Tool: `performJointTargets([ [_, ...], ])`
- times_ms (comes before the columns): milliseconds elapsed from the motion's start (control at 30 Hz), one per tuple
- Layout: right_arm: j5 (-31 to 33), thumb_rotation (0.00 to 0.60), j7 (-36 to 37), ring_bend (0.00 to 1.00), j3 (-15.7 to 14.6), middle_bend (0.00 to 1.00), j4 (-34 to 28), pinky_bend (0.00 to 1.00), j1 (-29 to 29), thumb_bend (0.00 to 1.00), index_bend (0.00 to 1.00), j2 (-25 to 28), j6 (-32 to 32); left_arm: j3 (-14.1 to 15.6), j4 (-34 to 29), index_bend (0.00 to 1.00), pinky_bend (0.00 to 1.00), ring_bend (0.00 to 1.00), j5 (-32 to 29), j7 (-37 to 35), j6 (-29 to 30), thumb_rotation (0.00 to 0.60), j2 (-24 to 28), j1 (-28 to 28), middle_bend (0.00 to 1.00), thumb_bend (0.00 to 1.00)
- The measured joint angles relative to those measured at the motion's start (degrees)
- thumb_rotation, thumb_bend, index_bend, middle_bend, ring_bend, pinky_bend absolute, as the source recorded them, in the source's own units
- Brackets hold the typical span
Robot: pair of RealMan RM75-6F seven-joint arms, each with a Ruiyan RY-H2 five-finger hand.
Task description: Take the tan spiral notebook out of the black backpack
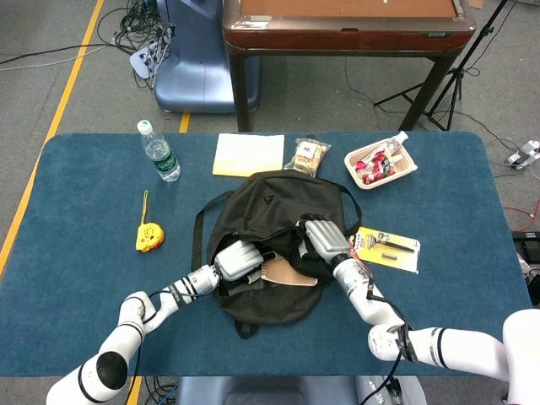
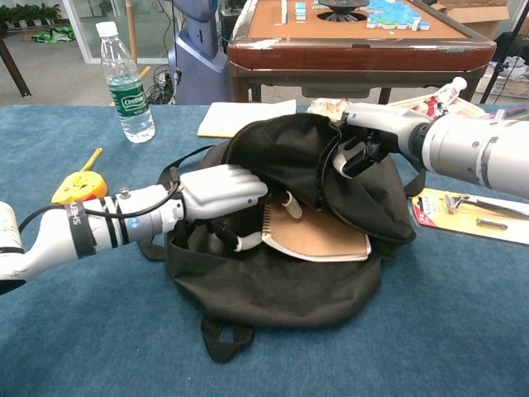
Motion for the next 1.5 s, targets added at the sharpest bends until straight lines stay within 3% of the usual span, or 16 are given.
performJointTargets([
  [233,0.2,0.6,0.2,0.13,0.1,0.39,0.3,0.14,-0.1,0.74,0.75,0.0,-0.1,0.3,-0.4,0.43,0.28,0.19,0.1,-0.9,0.3,0.6,0.0,0.1,0.19,0.54],
  [367,0.3,0.6,0.4,0.13,0.2,0.39,0.6,0.14,-0.1,0.74,0.75,0.0,-0.2,0.5,-0.9,0.52,0.28,0.19,0.3,-1.8,1.2,0.6,0.0,0.1,0.29,0.55],
  [500,0.4,0.6,0.7,0.13,0.4,0.39,0.9,0.14,-0.1,0.74,0.75,0.0,-0.3,0.7,-1.5,0.59,0.28,0.26,0.6,-2.5,2.9,0.6,0.2,0.3,0.43,0.55],
  [767,0.4,0.6,1.6,0.13,0.6,0.39,1.6,0.14,-0.2,0.74,0.75,0.2,-0.9,1.1,-3.1,0.65,0.29,0.39,1.0,-3.7,6.5,0.6,1.5,1.1,0.61,0.56],
  [1067,0.5,0.6,2.6,0.13,0.8,0.39,2.9,0.14,-0.3,0.74,0.75,-0.1,-1.5,0.8,-7.1,0.69,0.33,0.47,1.2,-4.7,12.2,0.6,4.8,2.4,0.7,0.58],
  [1267,0.4,0.6,3.1,0.13,0.8,0.39,3.2,0.14,-0.5,0.74,0.75,0.0,-1.8,0.0,-12.4,0.7,0.34,0.52,0.8,-5.1,15.4,0.6,8.6,3.4,0.74,0.58],
  [1500,-0.1,0.6,3.8,0.13,0.6,0.39,3.5,0.14,-0.9,0.74,0.75,0.0,-2.1,-1.0,-23.0,0.72,0.34,0.57,0.6,-4.0,19.6,0.6,15.0,4.6,0.79,0.58],
])
